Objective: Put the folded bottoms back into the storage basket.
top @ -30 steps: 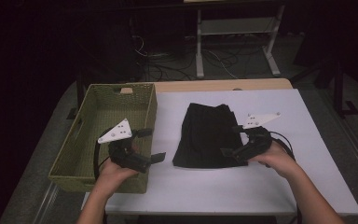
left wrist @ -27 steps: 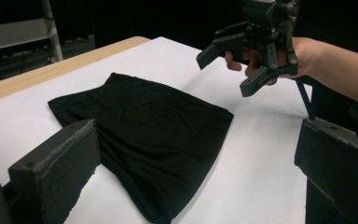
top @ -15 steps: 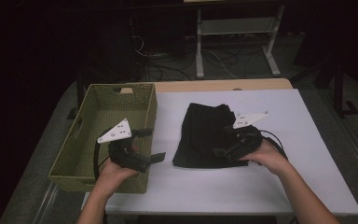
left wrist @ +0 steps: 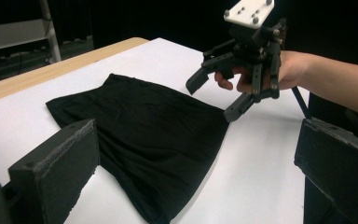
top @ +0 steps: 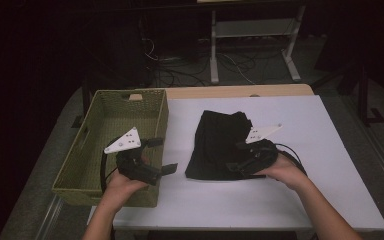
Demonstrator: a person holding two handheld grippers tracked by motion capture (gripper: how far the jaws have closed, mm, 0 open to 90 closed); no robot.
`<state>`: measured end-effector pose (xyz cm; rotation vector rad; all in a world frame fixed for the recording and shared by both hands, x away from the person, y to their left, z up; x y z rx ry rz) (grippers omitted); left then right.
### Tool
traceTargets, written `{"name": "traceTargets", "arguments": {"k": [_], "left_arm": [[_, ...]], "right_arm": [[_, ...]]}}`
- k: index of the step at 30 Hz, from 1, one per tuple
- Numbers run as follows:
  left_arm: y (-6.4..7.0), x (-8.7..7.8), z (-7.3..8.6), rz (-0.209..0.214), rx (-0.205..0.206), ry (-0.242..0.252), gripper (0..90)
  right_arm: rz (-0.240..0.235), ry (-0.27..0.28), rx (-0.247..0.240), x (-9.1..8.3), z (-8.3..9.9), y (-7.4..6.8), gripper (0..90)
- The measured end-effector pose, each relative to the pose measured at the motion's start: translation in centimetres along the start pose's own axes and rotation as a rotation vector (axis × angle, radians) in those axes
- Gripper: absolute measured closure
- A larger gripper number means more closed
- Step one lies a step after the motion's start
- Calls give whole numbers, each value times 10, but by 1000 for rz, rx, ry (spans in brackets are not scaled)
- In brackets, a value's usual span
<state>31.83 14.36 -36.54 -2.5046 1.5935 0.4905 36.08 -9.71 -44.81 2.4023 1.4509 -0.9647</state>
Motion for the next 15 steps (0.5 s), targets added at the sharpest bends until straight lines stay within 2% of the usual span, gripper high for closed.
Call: {"name": "traceTargets", "arguments": {"k": [8,9,15], "left_arm": [[0,0,0,0,1,1,1],[0,0,0,0,1,1,1],[0,0,0,0,1,2,1]], "right_arm": [[-30,-30,5,5,7,-3,274],[-31,-29,0,5,7,-3,309],[-26,-36,-6,7,12,-5,371]]}}
Point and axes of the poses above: each handheld gripper's, and its own axes: x roughly forward along the jaws, z roughly out of its underside, y roughly to its right, the point moved 8 cm from there along x, roughly forward along the jaws, and after that the axes turned 5 degrees about x, right-handed, at the moved point
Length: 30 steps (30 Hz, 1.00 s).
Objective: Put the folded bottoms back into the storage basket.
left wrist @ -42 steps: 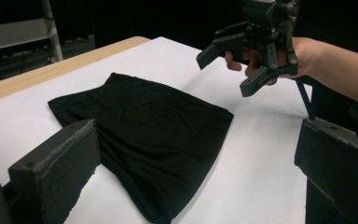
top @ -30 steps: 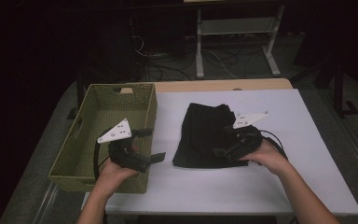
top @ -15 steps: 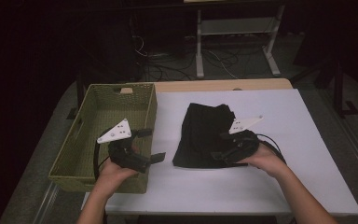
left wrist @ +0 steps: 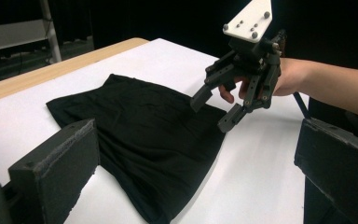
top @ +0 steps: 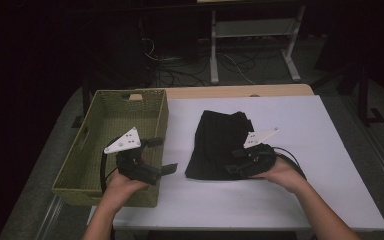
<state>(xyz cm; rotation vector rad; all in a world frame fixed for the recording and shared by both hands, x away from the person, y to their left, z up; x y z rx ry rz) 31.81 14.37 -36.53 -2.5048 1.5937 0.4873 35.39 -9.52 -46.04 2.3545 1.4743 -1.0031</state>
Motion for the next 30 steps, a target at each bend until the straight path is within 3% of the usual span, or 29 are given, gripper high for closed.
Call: {"name": "traceTargets", "arguments": {"k": [9,30], "left_arm": [[0,0,0,-2,-1,0,2],[0,0,0,-3,-1,-1,3]], "right_arm": [[-19,-55,-31,9,11,-6,459],[-15,-150,-93,29,27,-8,489]]}}
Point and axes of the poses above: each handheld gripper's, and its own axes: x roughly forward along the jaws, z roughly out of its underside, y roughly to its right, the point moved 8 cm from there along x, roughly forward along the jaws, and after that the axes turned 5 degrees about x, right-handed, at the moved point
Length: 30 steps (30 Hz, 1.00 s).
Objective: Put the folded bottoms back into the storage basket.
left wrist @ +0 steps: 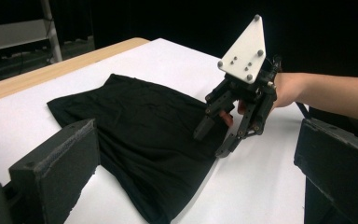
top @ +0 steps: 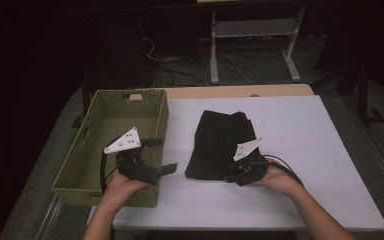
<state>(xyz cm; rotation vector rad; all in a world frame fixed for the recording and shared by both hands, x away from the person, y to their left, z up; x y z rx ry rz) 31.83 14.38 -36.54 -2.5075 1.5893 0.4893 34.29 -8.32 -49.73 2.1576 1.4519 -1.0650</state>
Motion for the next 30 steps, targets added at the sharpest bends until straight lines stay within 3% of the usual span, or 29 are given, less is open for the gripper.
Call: {"name": "traceTargets", "arguments": {"k": [6,13,19,30], "left_arm": [[0,0,0,0,0,0,3],[0,0,0,0,-1,0,3],[0,0,0,1,-1,-1,3],[0,0,0,3,-1,-1,3]], "right_arm": [[16,-23,-22,5,3,-1,489],[69,-32,-95,8,5,-1,513],[72,-31,-101,7,5,-1,559],[70,-19,-96,7,3,8,725]]}}
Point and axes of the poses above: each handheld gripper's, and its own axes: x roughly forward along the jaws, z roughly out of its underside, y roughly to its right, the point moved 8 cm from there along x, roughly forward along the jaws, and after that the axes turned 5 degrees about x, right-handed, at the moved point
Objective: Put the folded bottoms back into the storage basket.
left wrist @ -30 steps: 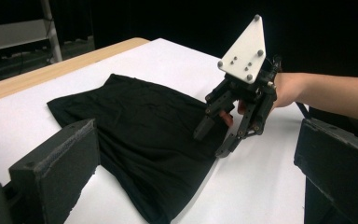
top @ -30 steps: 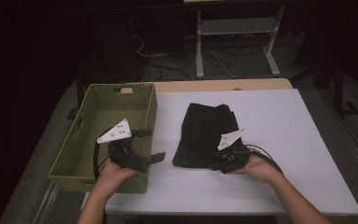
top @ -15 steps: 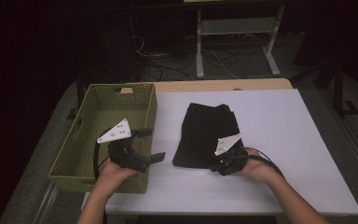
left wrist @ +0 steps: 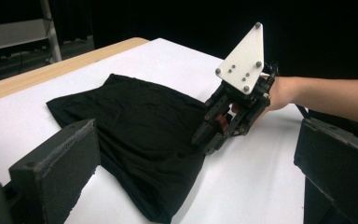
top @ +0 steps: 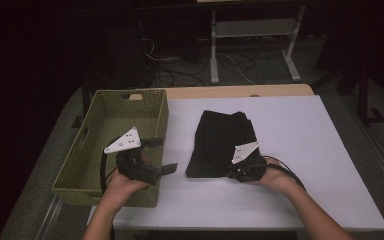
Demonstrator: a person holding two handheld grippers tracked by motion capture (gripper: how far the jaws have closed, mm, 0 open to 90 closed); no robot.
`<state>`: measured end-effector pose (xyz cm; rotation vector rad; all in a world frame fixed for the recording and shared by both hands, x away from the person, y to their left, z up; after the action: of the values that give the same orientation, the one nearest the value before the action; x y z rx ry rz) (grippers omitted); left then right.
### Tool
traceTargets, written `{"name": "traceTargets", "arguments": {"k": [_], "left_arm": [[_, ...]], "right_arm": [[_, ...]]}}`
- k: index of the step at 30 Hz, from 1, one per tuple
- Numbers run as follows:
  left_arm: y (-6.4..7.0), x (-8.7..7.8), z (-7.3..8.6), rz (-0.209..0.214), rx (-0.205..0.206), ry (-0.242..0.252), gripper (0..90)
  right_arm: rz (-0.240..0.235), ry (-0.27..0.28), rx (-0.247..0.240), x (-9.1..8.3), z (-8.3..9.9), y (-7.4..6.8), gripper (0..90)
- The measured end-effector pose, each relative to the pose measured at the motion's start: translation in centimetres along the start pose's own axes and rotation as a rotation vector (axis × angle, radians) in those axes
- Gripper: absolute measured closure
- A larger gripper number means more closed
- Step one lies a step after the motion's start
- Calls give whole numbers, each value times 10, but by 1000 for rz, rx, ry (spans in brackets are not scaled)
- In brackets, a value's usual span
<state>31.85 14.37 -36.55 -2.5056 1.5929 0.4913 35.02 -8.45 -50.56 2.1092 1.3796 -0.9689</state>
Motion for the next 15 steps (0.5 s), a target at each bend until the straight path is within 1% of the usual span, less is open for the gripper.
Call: {"name": "traceTargets", "arguments": {"k": [5,8,10,15], "left_arm": [[0,0,0,0,1,-1,3],[0,0,0,-1,1,-2,3],[0,0,0,-1,1,-2,3],[0,0,0,-1,1,-2,3]], "right_arm": [[5,11,-9,1,0,2,776],[13,16,-2,2,-1,2,804],[18,20,-9,2,-1,2,816],[16,24,-7,3,-1,3,834]]}}
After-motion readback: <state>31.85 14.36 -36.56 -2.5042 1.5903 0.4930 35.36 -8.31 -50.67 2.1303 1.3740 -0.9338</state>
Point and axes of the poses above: each handheld gripper's, and its own axes: x roughly forward along the jaws, z roughly out of its underside, y roughly to its right, the point moved 8 cm from there along x, roughly forward along the jaws, and after that the axes turned 5 degrees about x, right-handed, at the moved point
